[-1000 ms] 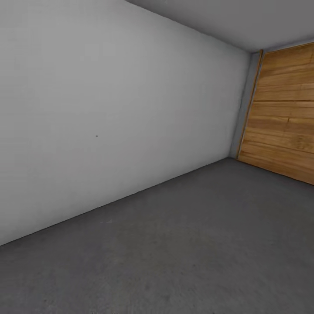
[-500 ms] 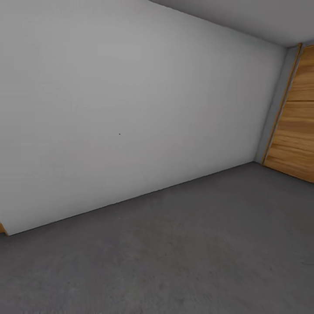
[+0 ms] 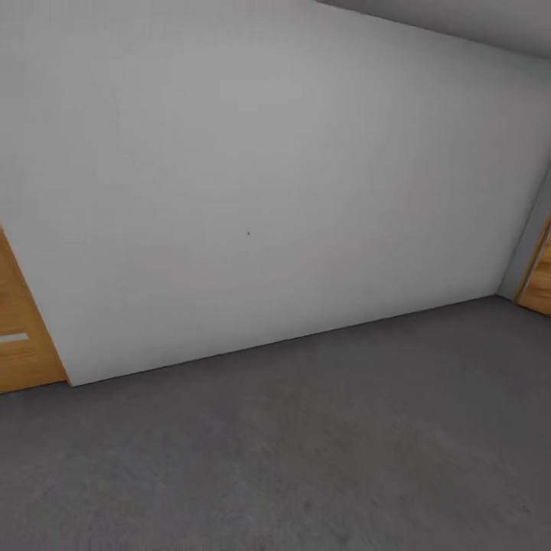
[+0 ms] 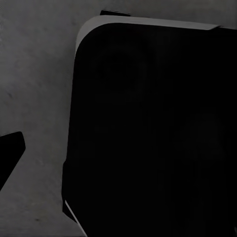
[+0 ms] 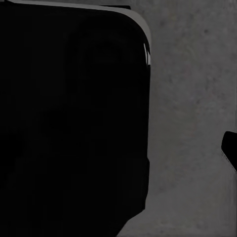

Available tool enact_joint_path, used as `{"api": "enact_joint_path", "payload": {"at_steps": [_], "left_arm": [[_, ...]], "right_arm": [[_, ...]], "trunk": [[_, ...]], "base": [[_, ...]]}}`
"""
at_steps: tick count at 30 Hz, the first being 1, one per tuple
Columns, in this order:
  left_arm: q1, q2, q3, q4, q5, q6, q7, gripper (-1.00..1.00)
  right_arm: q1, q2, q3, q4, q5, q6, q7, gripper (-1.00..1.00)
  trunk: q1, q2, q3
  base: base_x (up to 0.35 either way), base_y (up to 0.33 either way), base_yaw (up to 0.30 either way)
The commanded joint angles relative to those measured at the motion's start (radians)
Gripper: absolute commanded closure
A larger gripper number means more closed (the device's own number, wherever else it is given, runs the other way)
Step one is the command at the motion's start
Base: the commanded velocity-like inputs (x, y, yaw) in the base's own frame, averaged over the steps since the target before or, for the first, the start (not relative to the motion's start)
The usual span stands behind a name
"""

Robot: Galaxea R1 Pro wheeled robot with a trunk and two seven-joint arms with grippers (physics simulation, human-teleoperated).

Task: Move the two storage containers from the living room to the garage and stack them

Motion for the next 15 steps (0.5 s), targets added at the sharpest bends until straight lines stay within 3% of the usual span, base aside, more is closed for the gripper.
{"api": "enact_joint_path", "payload": {"at_steps": [1,15], "left_arm": [[0.000,0.000,0.000,-0.001,0.007,-0.002,0.001,-1.00],[0.000,-0.002,0.000,-0.001,0.007,-0.002,0.001,-1.00]], "right_arm": [[0.000,0.000,0.000,0.002,0.000,-0.006,-0.002,-1.00],[0.000,0.000,0.000,0.002,0.000,-0.006,-0.002,-1.00]], "trunk": [[0.000,0.000,-0.001],[0.000,0.000,-0.001]], "base": [[0.000,0.000,0.300],[0.000,0.000,0.300]]}}
